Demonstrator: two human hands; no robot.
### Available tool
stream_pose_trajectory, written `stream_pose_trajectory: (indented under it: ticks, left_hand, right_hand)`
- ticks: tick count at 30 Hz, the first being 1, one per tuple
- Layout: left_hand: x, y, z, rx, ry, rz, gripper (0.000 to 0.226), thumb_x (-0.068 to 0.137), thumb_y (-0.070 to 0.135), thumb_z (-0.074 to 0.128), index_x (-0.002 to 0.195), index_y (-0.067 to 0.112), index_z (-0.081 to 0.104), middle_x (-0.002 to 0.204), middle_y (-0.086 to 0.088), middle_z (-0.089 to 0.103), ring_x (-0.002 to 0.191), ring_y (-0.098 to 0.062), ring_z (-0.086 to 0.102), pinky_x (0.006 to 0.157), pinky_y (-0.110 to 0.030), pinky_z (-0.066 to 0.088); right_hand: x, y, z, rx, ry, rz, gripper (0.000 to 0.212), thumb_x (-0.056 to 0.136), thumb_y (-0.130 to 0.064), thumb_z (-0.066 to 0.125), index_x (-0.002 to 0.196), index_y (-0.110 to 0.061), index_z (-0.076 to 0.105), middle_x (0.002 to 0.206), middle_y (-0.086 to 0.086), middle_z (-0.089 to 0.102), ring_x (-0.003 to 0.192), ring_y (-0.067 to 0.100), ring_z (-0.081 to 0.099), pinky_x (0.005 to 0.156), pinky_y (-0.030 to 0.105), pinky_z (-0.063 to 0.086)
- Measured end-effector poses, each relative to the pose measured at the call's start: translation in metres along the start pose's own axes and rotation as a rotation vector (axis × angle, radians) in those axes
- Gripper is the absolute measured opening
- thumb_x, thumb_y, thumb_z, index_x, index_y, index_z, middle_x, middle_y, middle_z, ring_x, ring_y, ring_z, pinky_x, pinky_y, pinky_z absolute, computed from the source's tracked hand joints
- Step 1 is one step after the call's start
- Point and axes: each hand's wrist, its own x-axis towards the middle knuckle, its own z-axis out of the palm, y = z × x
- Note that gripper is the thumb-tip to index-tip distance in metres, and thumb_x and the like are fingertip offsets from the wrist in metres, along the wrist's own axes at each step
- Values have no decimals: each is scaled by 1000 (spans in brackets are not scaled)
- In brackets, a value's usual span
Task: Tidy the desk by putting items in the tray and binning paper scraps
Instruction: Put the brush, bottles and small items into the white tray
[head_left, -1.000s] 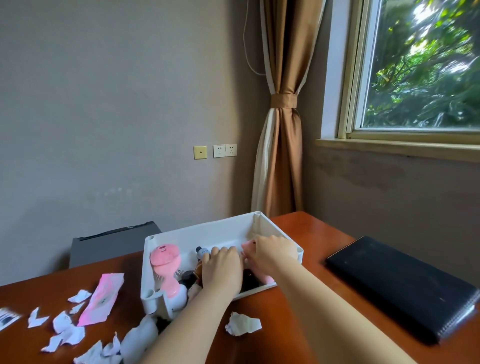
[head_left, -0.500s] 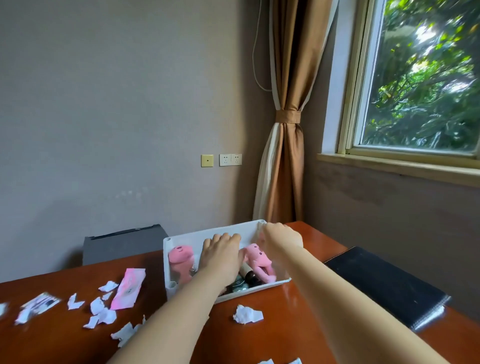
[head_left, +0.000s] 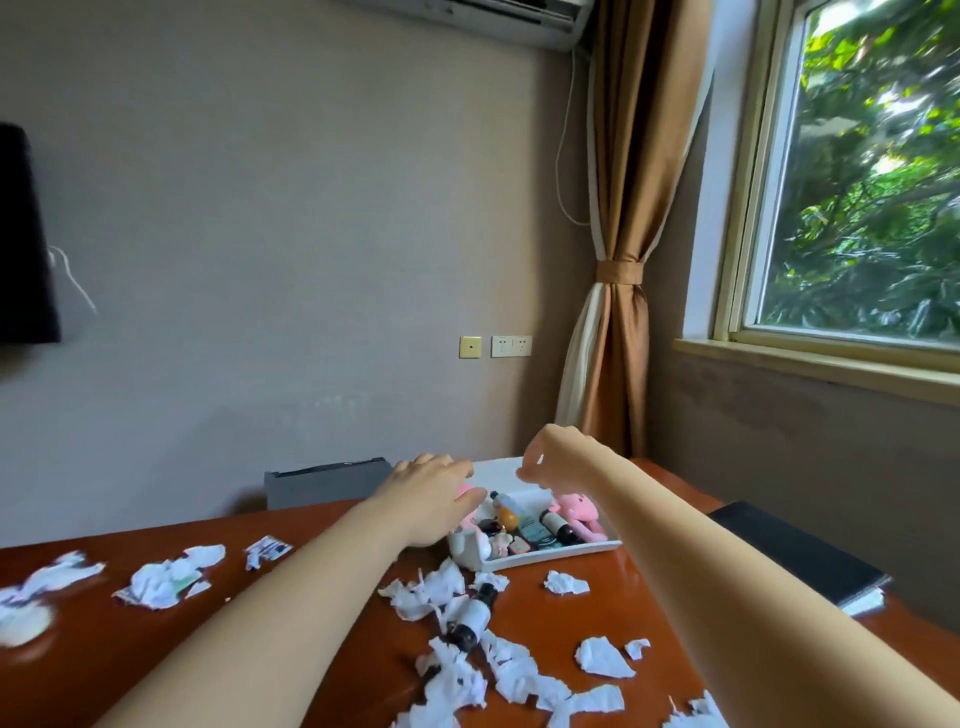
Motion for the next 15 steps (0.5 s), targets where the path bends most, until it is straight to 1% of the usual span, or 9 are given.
stream_pose_trajectory:
  ticks: [4, 5, 6, 7, 8, 9, 10, 13, 15]
  left_hand:
    - [-35, -24, 5, 5, -28, -25, 47, 100, 43, 29, 140, 21, 38, 144, -5, 41, 134, -24, 34, 110, -41, 26]
    - [-42, -29, 9, 0, -36, -33, 45, 100, 42, 29, 139, 22, 39, 144, -4, 40, 133, -24, 34, 111, -41, 26]
    - [-50, -35, 14, -4, -43, -42, 44, 100, 41, 28, 138, 22, 40, 144, -4, 40, 133, -24, 34, 111, -41, 26]
    - [-56, -40, 20, -12, -52, -50, 42, 100, 40, 27, 137, 23, 41, 144, -3, 40, 133, -23, 33, 111, -40, 26]
    - [-63, -45, 27, -29, -65, -58, 41, 101, 39, 27, 137, 24, 41, 145, -2, 38, 134, -23, 32, 111, -40, 25]
    - [-70, -49, 36, -52, -83, -67, 41, 101, 38, 26, 137, 25, 40, 146, -2, 37, 135, -23, 31, 112, -40, 23]
    - [-77, -53, 46, -75, -103, -73, 41, 101, 37, 26, 139, 25, 39, 147, 0, 34, 137, -22, 28, 112, -41, 22]
    - [-93, -61, 77, -111, -170, -96, 47, 101, 40, 27, 145, 24, 30, 151, 1, 27, 141, -21, 22, 115, -42, 20]
    - [-98, -66, 93, -117, -200, -117, 51, 100, 43, 28, 147, 22, 26, 151, 0, 25, 140, -22, 22, 115, -43, 21]
  right_hand:
    - [-21, -26, 25, -127, -110, -28, 36, 93, -27, 53, 122, -6, 61, 118, 11, 65, 103, 29, 65, 91, 34, 53]
    - [-24, -30, 34, -164, -159, -22, 37, 93, -28, 52, 123, -7, 60, 115, 9, 66, 100, 25, 65, 87, 31, 54]
    - [-28, -34, 42, -184, -206, -11, 38, 94, -29, 52, 124, -7, 58, 109, 5, 66, 93, 21, 66, 77, 26, 55]
    - [-32, -37, 48, -186, -239, -3, 37, 94, -31, 52, 123, -9, 57, 102, 1, 63, 85, 17, 64, 65, 20, 51]
    - [-35, -40, 53, -178, -253, 9, 37, 94, -31, 53, 124, -10, 56, 98, 2, 60, 78, 15, 61, 57, 16, 44]
    - [-39, -44, 56, -170, -251, 15, 37, 94, -31, 53, 124, -9, 56, 98, 4, 61, 74, 14, 60, 53, 15, 39]
    - [-41, -46, 60, -162, -241, 14, 37, 94, -30, 53, 124, -7, 56, 103, 6, 64, 74, 15, 61, 51, 14, 38]
    - [-40, -51, 77, -189, -232, 14, 38, 96, -25, 49, 125, -2, 56, 120, 14, 63, 101, 25, 63, 52, 15, 32]
    - [-38, -51, 91, -161, -251, 31, 37, 95, -24, 51, 125, -3, 55, 120, 15, 62, 95, 24, 61, 57, 17, 39]
